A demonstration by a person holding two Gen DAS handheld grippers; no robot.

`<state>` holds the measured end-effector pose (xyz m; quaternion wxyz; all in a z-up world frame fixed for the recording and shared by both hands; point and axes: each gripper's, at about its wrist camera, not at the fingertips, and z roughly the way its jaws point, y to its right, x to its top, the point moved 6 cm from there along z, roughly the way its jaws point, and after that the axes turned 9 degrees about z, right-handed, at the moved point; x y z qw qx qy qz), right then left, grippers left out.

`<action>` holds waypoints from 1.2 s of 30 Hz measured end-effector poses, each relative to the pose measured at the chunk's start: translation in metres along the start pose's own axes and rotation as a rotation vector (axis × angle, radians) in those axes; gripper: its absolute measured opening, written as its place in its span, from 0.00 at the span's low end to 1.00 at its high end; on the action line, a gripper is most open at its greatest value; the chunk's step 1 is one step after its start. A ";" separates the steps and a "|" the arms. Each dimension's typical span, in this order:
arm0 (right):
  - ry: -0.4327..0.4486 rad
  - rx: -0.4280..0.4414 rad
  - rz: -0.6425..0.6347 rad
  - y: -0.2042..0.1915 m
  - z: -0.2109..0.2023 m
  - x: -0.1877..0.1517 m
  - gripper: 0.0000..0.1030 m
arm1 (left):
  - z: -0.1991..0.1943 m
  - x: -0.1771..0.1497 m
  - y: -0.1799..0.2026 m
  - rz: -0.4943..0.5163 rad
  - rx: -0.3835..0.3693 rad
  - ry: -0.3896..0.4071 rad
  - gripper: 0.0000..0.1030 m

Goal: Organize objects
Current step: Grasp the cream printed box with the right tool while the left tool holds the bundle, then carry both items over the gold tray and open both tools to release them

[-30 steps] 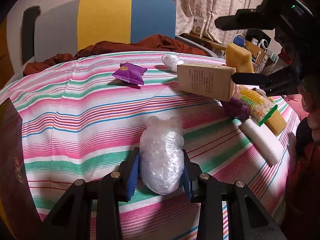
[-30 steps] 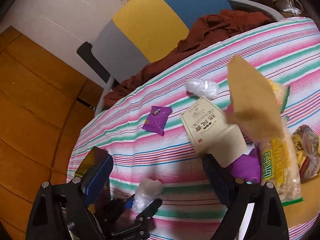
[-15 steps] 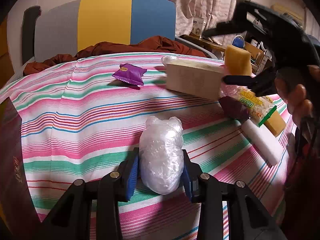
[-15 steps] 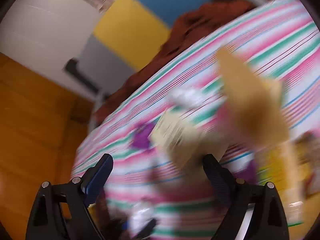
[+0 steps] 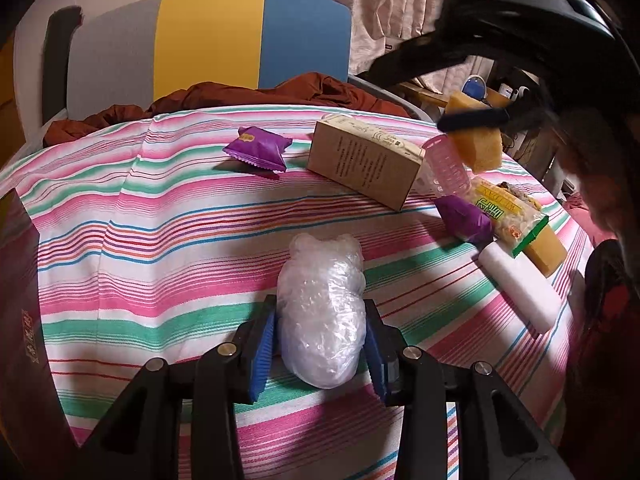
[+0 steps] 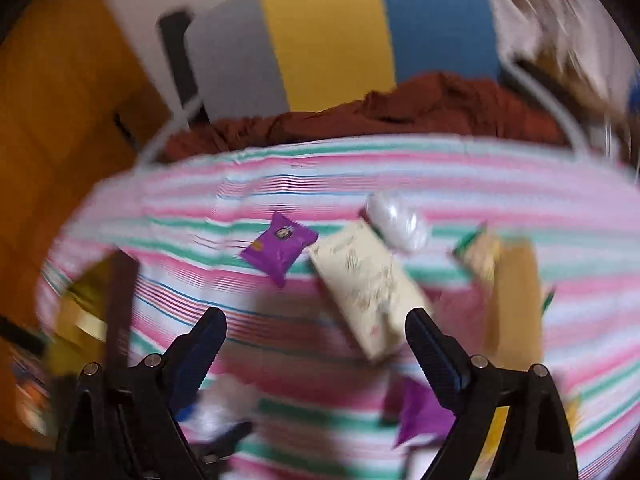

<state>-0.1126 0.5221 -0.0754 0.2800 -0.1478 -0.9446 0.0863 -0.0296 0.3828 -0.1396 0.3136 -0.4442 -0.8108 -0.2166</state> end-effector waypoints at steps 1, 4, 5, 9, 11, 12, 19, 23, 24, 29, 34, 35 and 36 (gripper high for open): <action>-0.005 -0.040 -0.042 -0.001 0.004 0.004 0.90 | 0.000 0.000 0.000 0.000 0.000 0.000 0.39; -0.071 -0.132 -0.151 -0.005 0.030 0.015 0.86 | 0.000 0.000 0.000 -0.002 -0.003 0.001 0.39; -0.094 -0.170 -0.175 -0.003 0.041 0.018 0.84 | 0.000 0.000 0.000 -0.003 -0.004 0.001 0.39; -0.190 -0.281 -0.209 0.012 0.073 0.013 0.60 | 0.000 0.000 0.000 -0.004 -0.005 0.001 0.39; -0.214 -0.263 -0.198 0.017 0.076 0.005 0.57 | 0.000 0.000 -0.001 -0.004 -0.006 0.002 0.39; -0.208 -0.248 -0.193 0.018 0.073 0.002 0.55 | 0.000 0.000 -0.001 -0.004 -0.006 0.002 0.39; -0.135 -0.177 -0.103 0.020 0.040 -0.019 0.52 | 0.000 0.001 -0.002 -0.002 -0.006 -0.001 0.38; -0.075 -0.150 -0.049 0.021 0.017 -0.028 0.52 | -0.004 0.003 -0.003 -0.002 0.003 -0.017 0.31; -0.062 -0.141 -0.035 0.021 0.012 -0.031 0.52 | -0.008 0.004 -0.004 -0.024 -0.002 -0.020 0.31; -0.022 -0.094 0.008 0.008 -0.011 -0.037 0.52 | -0.047 0.018 0.007 0.022 -0.001 0.044 0.31; 0.017 -0.041 0.025 -0.010 -0.028 -0.038 0.52 | -0.089 0.020 -0.010 -0.050 0.025 0.077 0.31; 0.022 -0.024 0.026 -0.017 -0.030 -0.038 0.52 | -0.099 0.019 -0.016 -0.070 0.035 0.086 0.31; 0.027 -0.009 0.022 -0.025 -0.031 -0.037 0.52 | -0.111 0.017 -0.026 -0.094 0.056 0.097 0.31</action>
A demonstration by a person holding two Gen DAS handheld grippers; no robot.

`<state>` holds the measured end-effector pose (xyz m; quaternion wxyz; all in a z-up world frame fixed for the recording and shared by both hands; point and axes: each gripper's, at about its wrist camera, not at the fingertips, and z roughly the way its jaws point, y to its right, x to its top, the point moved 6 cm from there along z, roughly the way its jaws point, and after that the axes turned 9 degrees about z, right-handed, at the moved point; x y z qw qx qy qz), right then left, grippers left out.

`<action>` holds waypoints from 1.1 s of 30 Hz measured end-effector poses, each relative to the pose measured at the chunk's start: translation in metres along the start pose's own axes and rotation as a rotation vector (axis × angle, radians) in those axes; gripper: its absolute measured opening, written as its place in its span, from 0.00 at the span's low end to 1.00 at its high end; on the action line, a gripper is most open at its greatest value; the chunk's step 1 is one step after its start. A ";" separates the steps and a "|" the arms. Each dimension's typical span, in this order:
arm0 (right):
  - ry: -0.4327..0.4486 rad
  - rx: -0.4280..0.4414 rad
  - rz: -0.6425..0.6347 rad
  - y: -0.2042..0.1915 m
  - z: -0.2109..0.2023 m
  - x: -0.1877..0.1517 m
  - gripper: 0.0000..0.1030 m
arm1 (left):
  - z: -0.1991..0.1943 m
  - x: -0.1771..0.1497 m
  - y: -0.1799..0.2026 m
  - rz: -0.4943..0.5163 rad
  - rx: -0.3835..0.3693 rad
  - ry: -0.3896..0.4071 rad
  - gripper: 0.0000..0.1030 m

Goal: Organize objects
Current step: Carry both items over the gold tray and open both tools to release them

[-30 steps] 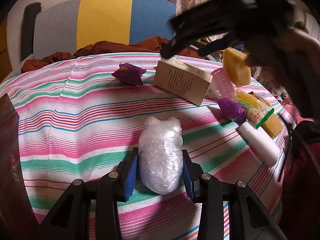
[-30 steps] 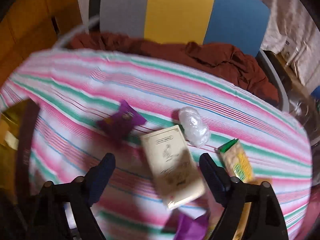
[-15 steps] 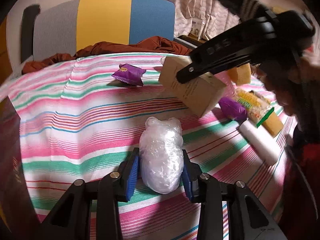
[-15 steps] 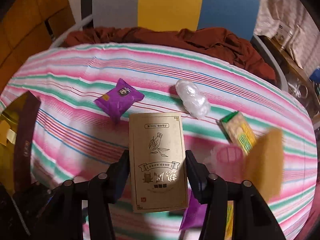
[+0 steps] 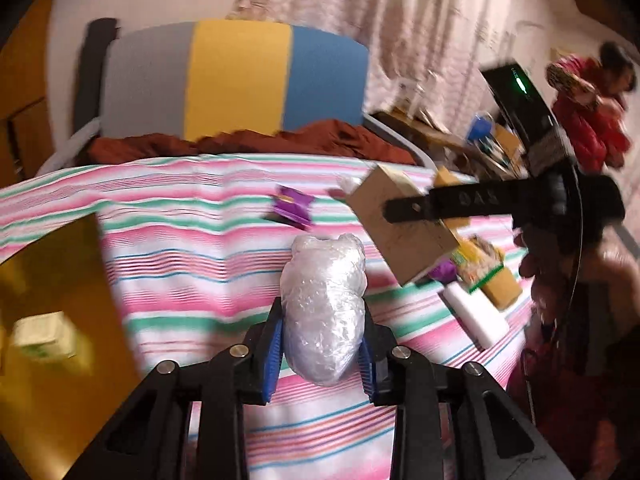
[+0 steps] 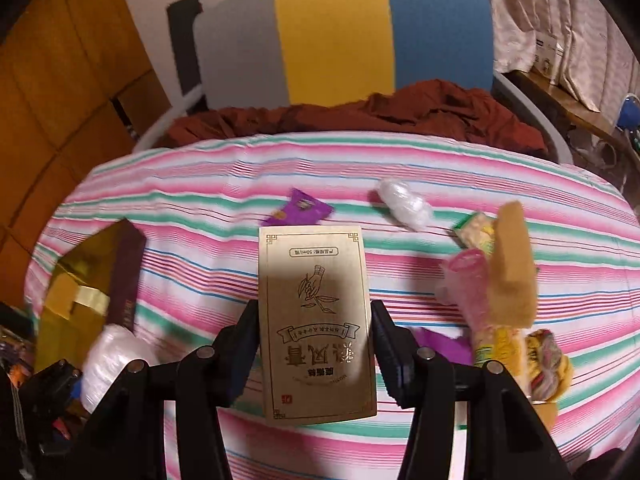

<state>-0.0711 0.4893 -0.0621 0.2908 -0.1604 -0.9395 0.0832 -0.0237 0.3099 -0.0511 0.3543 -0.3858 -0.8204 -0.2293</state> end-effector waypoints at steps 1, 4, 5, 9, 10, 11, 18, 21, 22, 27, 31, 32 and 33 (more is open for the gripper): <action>0.005 0.013 -0.010 -0.009 -0.002 -0.001 0.52 | -0.009 0.000 -0.009 -0.016 0.018 0.009 0.31; 0.015 0.063 -0.064 -0.046 -0.008 -0.003 0.52 | -0.041 -0.004 -0.040 -0.082 0.070 0.052 0.32; 0.019 0.080 -0.087 -0.060 -0.009 -0.004 0.52 | -0.050 -0.006 -0.051 -0.098 0.098 0.060 0.32; 0.016 0.148 -0.183 -0.119 -0.012 -0.010 0.52 | -0.086 -0.026 -0.107 -0.188 0.216 0.075 0.32; 0.010 0.164 -0.209 -0.136 -0.011 -0.012 0.52 | -0.091 -0.030 -0.115 -0.200 0.241 0.075 0.32; 0.001 0.178 -0.233 -0.150 -0.009 -0.015 0.52 | -0.099 -0.036 -0.128 -0.220 0.273 0.081 0.32; -0.057 0.224 -0.379 -0.236 0.016 -0.036 0.52 | -0.132 -0.092 -0.203 -0.350 0.441 0.048 0.35; -0.071 0.210 -0.407 -0.262 0.036 -0.033 0.53 | -0.137 -0.105 -0.224 -0.380 0.491 0.033 0.55; -0.063 0.204 -0.404 -0.269 0.042 -0.031 0.53 | -0.137 -0.108 -0.227 -0.385 0.499 0.028 0.61; -0.039 0.176 -0.371 -0.280 0.057 -0.019 0.70 | -0.144 -0.120 -0.237 -0.434 0.510 0.019 0.92; -0.044 0.171 -0.364 -0.275 0.059 -0.029 0.83 | -0.148 -0.121 -0.235 -0.434 0.530 0.023 1.00; -0.048 0.171 -0.360 -0.272 0.059 -0.033 0.83 | -0.149 -0.120 -0.234 -0.433 0.537 0.023 1.00; -0.054 0.171 -0.356 -0.268 0.059 -0.037 0.83 | -0.150 -0.120 -0.233 -0.431 0.541 0.022 1.00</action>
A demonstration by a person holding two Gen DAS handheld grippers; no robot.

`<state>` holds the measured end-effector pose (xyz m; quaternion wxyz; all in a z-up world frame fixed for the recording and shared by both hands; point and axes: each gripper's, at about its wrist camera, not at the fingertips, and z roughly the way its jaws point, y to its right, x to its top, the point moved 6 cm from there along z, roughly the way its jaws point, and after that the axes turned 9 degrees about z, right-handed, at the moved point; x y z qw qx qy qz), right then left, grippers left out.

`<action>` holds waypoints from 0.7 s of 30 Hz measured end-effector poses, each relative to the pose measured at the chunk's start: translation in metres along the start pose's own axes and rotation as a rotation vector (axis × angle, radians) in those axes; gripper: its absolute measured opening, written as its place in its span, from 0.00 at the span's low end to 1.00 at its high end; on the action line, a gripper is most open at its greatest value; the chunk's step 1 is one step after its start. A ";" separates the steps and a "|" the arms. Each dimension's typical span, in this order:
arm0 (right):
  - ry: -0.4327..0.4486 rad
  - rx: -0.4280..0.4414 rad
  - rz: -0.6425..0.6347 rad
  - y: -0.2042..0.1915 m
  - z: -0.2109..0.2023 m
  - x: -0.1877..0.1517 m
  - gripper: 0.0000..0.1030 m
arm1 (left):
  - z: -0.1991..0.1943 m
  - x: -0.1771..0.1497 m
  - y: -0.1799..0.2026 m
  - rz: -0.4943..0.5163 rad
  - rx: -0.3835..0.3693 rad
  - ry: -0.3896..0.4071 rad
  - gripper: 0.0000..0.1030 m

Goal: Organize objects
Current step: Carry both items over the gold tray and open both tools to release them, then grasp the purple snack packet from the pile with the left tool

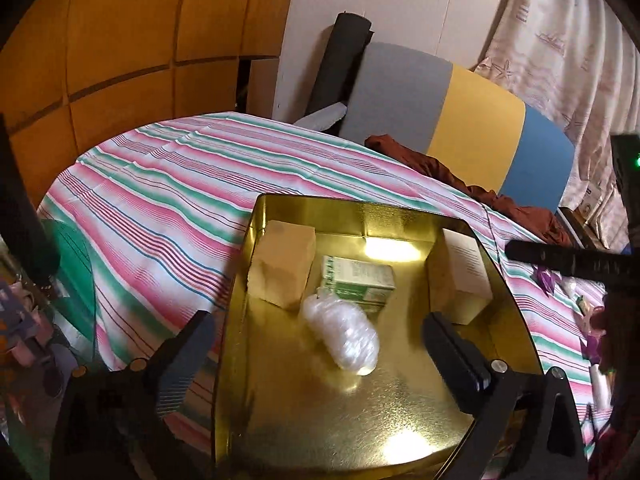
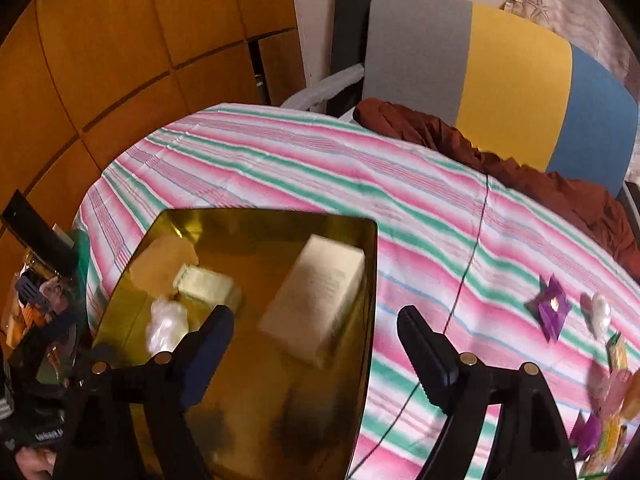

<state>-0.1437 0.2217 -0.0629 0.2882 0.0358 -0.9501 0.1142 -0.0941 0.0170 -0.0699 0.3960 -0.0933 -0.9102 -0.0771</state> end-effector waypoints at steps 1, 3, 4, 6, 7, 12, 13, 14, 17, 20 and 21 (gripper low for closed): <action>-0.002 -0.003 0.003 0.001 -0.002 -0.006 0.84 | -0.002 0.000 0.002 0.006 0.010 0.000 1.00; 0.001 -0.016 0.005 0.004 -0.003 -0.016 0.84 | -0.004 0.002 0.005 0.019 0.029 0.005 1.00; 0.008 -0.020 0.006 0.005 -0.005 -0.020 0.84 | -0.006 0.003 0.006 0.021 0.036 0.009 1.00; 0.029 -0.024 0.014 0.007 -0.011 -0.026 0.84 | -0.012 0.006 0.009 0.027 0.046 0.024 1.00; 0.042 -0.028 0.020 0.008 -0.016 -0.029 0.84 | -0.014 0.007 0.011 0.029 0.052 0.031 1.00; 0.106 -0.052 0.041 0.013 -0.034 -0.039 0.94 | -0.025 0.011 0.019 0.054 0.067 0.059 1.00; 0.118 -0.063 0.041 0.015 -0.037 -0.041 0.94 | -0.027 0.011 0.021 0.056 0.066 0.065 1.00; 0.127 -0.070 0.042 0.016 -0.040 -0.043 0.94 | -0.030 0.012 0.023 0.062 0.062 0.072 1.00; 0.153 -0.089 0.051 0.022 -0.048 -0.048 0.95 | -0.034 0.012 0.033 0.085 0.050 0.084 1.00; 0.159 -0.100 0.055 0.028 -0.053 -0.055 0.95 | -0.037 0.011 0.042 0.103 0.034 0.091 1.00; 0.159 -0.108 0.057 0.031 -0.054 -0.057 0.95 | -0.038 0.011 0.046 0.110 0.023 0.092 1.00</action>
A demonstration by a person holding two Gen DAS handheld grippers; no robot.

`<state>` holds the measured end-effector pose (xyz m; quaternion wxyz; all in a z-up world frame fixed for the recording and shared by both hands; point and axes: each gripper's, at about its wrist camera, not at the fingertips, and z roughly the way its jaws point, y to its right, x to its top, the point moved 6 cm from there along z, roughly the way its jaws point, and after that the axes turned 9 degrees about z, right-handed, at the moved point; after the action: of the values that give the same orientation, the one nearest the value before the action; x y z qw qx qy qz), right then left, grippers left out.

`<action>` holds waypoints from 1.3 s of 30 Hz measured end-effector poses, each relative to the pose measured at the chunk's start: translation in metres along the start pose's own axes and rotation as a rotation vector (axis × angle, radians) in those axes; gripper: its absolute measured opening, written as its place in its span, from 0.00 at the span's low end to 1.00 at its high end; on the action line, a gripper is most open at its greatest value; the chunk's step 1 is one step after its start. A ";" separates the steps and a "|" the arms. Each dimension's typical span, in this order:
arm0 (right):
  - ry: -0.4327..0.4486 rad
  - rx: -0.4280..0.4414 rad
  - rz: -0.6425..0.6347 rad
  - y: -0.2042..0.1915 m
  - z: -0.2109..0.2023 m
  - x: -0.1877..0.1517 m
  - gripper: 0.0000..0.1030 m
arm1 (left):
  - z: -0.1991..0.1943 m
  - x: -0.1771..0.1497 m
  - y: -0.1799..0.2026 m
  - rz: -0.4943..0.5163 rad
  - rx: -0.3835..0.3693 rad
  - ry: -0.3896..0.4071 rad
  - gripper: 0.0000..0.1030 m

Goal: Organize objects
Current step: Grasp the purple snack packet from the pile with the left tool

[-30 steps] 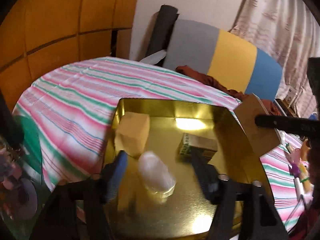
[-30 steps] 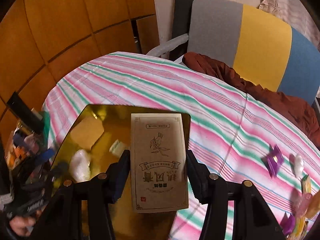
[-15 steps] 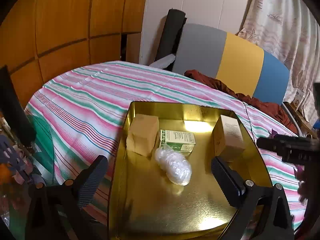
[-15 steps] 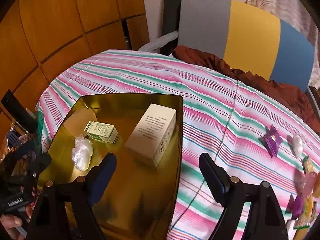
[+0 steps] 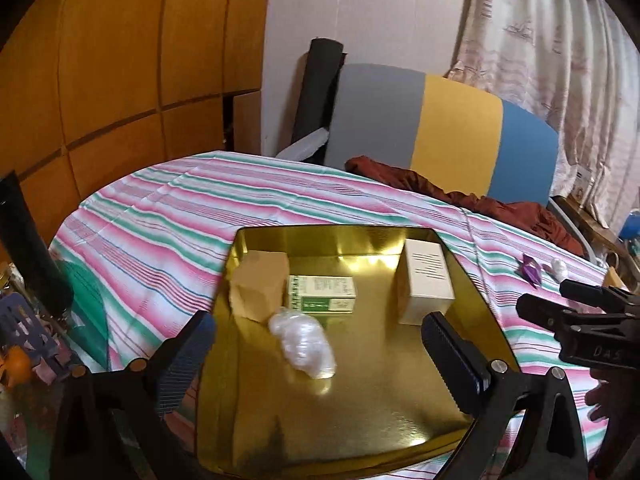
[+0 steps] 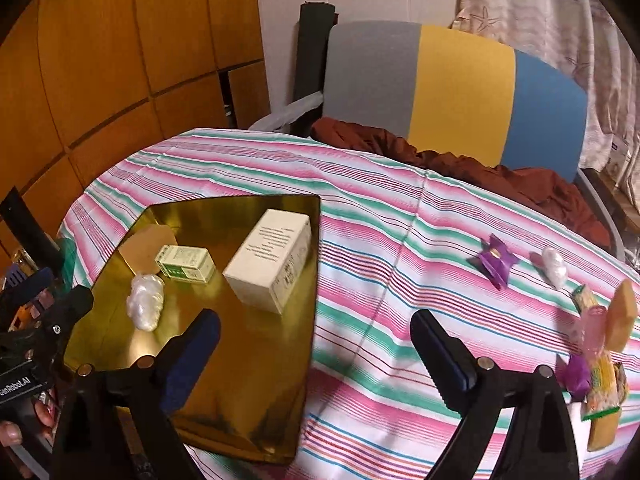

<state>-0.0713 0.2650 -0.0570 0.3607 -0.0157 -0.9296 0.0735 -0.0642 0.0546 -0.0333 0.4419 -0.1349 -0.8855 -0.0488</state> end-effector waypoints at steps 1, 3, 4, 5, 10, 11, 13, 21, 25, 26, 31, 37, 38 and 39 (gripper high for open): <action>0.000 -0.007 0.004 0.003 -0.001 -0.002 0.95 | 0.000 0.000 0.004 0.010 -0.005 0.000 1.00; 0.000 -0.013 0.018 0.010 -0.003 -0.005 0.95 | -0.001 0.001 0.010 0.026 -0.007 0.007 1.00; -0.002 -0.017 0.025 0.015 -0.004 -0.007 0.95 | -0.002 0.001 0.013 0.034 -0.015 0.010 1.00; -0.003 -0.024 0.029 0.018 -0.005 -0.009 0.95 | -0.002 0.000 0.015 0.038 -0.017 0.010 1.00; -0.034 -0.054 0.073 0.044 -0.003 -0.023 0.95 | -0.002 -0.001 0.028 0.057 -0.053 0.008 1.00; -0.042 -0.060 0.083 0.049 -0.002 -0.026 0.95 | -0.002 -0.001 0.031 0.063 -0.062 0.010 1.00; -0.058 -0.070 0.098 0.059 0.000 -0.032 0.95 | -0.002 -0.001 0.036 0.074 -0.068 0.008 1.00; -0.073 -0.124 0.147 0.106 -0.015 -0.044 0.95 | -0.003 0.004 0.057 0.107 -0.116 0.010 1.00; -0.052 -0.145 0.203 0.144 -0.035 -0.039 0.95 | -0.004 0.009 0.069 0.123 -0.142 0.017 1.00; -0.043 -0.160 0.223 0.157 -0.041 -0.038 0.95 | -0.004 0.011 0.075 0.131 -0.154 0.019 1.00; 0.003 -0.239 0.356 0.226 -0.075 -0.035 0.95 | -0.002 0.014 0.101 0.170 -0.201 0.011 1.00; 0.033 -0.345 0.574 0.312 -0.110 -0.054 0.95 | -0.001 0.017 0.134 0.229 -0.260 0.008 1.00; 0.034 -0.355 0.619 0.325 -0.113 -0.058 0.95 | 0.000 0.017 0.137 0.235 -0.268 0.007 1.00; 0.034 -0.357 0.668 0.338 -0.116 -0.063 0.95 | 0.000 0.018 0.144 0.247 -0.280 0.004 1.00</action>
<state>0.0452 0.6084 -0.0651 0.3239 -0.3817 -0.8654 0.0237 -0.0341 0.1958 -0.0238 0.4232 -0.3026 -0.8459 -0.1172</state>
